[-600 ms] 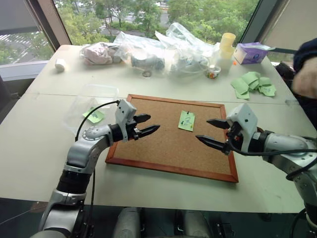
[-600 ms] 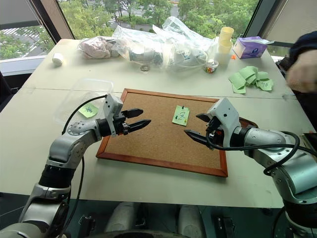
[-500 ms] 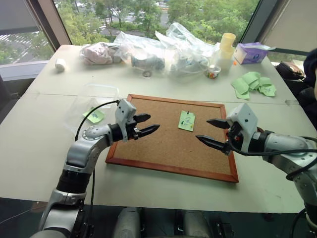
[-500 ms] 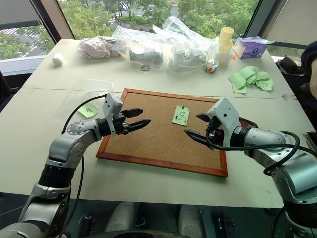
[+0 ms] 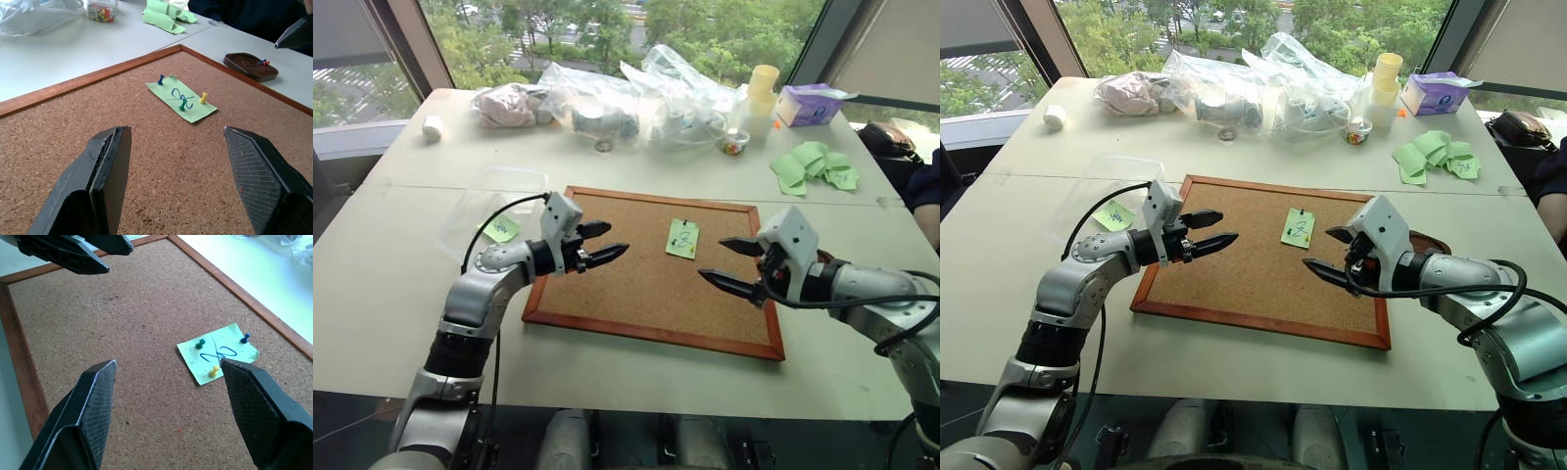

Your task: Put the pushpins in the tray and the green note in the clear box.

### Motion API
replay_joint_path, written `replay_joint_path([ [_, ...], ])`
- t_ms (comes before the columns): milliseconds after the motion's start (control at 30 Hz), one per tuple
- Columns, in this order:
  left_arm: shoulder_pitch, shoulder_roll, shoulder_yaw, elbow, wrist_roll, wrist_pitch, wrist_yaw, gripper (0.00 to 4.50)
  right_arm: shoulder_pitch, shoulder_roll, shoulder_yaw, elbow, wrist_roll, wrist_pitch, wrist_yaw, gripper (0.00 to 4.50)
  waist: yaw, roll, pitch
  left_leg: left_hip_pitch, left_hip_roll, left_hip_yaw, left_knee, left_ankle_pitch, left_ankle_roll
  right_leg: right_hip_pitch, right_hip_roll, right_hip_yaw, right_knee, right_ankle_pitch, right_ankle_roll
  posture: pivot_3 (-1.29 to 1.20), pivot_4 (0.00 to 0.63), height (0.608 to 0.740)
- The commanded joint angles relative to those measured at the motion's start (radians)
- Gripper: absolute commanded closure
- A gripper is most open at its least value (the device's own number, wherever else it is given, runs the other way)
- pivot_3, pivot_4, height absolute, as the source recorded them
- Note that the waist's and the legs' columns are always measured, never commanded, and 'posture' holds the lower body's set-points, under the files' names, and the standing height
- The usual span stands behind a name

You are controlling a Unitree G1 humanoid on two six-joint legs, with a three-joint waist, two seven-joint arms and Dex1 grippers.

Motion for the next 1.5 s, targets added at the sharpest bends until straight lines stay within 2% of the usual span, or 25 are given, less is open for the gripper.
replay_joint_path([
  [33, -0.006, -0.010, -0.016, -0.028, 0.009, -0.032, 0.000, 1.16, -0.018, 0.003, -0.009, -0.010, -0.005, -0.022, -0.001, 0.99, 0.000, 0.000, 0.000, 0.000, 0.000, 0.000, 0.000, 0.000, 0.000, 0.000, 0.000, 0.000, 0.000, 0.000, 0.000, 0.00, 0.150, 0.740],
  [200, -0.015, -0.023, -0.028, -0.018, 0.019, -0.054, -0.002, 1.16, -0.029, 0.008, -0.003, 0.002, -0.014, -0.027, -0.002, 0.99, 0.000, 0.000, 0.000, 0.000, 0.000, 0.000, 0.000, 0.000, 0.000, 0.000, 0.000, 0.000, 0.000, 0.000, 0.000, 0.00, 0.150, 0.740],
  [233, -0.016, -0.027, -0.034, -0.013, 0.023, -0.061, -0.001, 1.66, -0.034, 0.010, -0.001, 0.008, -0.020, -0.030, -0.004, 0.99, 0.000, 0.000, 0.000, 0.000, 0.000, 0.000, 0.000, 0.000, 0.000, 0.000, 0.000, 0.000, 0.000, 0.000, 0.000, 0.00, 0.150, 0.740],
  [267, -0.016, -0.029, -0.037, -0.011, 0.027, -0.066, -0.001, 1.92, -0.037, 0.011, 0.001, 0.011, -0.025, -0.032, -0.005, 0.99, 0.000, 0.000, 0.000, 0.000, 0.000, 0.000, 0.000, 0.000, 0.000, 0.000, 0.000, 0.000, 0.000, 0.000, 0.000, 0.00, 0.150, 0.740],
  [400, -0.014, -0.041, -0.058, 0.019, 0.050, -0.107, -0.009, 3.94, -0.087, 0.035, 0.015, 0.058, -0.047, -0.035, -0.029, 0.99, -0.001, 0.000, 0.000, 0.000, 0.000, 0.000, 0.000, 0.000, 0.000, 0.000, 0.000, 0.000, 0.000, 0.000, 0.000, 0.00, 0.150, 0.740],
  [433, -0.014, -0.044, -0.062, 0.028, 0.056, -0.119, -0.011, 4.27, -0.101, 0.042, 0.022, 0.070, -0.053, -0.032, -0.036, 0.99, -0.001, 0.000, 0.000, 0.000, 0.000, 0.000, 0.000, 0.000, 0.000, 0.000, 0.000, 0.000, 0.000, 0.000, 0.000, 0.00, 0.150, 0.740],
  [467, -0.014, -0.049, -0.067, 0.038, 0.062, -0.130, -0.012, 4.40, -0.116, 0.048, 0.030, 0.084, -0.059, -0.024, -0.046, 0.99, -0.001, 0.000, 0.000, 0.000, 0.000, 0.001, 0.000, 0.000, 0.000, 0.000, 0.000, 0.000, 0.000, 0.000, 0.000, 0.00, 0.150, 0.740],
  [700, -0.031, -0.114, -0.103, 0.136, 0.100, -0.191, -0.004, 4.40, -0.313, 0.163, 0.116, 0.290, -0.121, 0.030, -0.133, 0.99, -0.002, 0.000, 0.000, 0.000, 0.000, 0.003, 0.000, 0.000, 0.000, 0.000, 0.000, 0.000, 0.001, 0.000, 0.000, 0.00, 0.150, 0.740],
  [867, -0.040, -0.157, -0.113, 0.218, 0.133, -0.232, 0.010, 4.40, -0.415, 0.230, 0.200, 0.474, -0.213, -0.016, -0.142, 0.99, -0.001, 0.000, 0.000, 0.000, 0.000, 0.003, 0.000, 0.000, 0.000, -0.001, 0.000, 0.000, 0.000, 0.000, 0.000, 0.00, 0.150, 0.740],
  [1167, -0.021, -0.186, -0.133, 0.314, 0.199, -0.306, 0.021, 4.40, -0.492, 0.318, 0.296, 0.743, -0.365, -0.224, -0.091, 0.99, -0.003, 0.001, -0.001, 0.000, 0.000, 0.004, 0.000, 0.001, -0.001, -0.001, 0.000, 0.000, 0.001, 0.000, 0.000, 0.00, 0.150, 0.740],
  [1467, -0.008, -0.190, -0.129, 0.328, 0.217, -0.329, 0.024, 4.40, -0.540, 0.378, 0.285, 0.925, -0.436, -0.320, -0.073, 0.99, -0.004, 0.002, -0.001, 0.000, 0.000, 0.004, 0.000, 0.001, -0.001, 0.000, 0.000, 0.000, 0.001, 0.000, 0.000, 0.00, 0.150, 0.740],
  [1500, -0.007, -0.190, -0.129, 0.327, 0.218, -0.330, 0.024, 4.50, -0.539, 0.378, 0.286, 0.936, -0.443, -0.326, -0.070, 1.53, -0.004, 0.002, -0.001, 0.000, 0.000, 0.004, 0.000, 0.001, -0.001, 0.000, 0.000, 0.000, 0.001, 0.000, 0.000, 0.00, 0.150, 0.740],
])
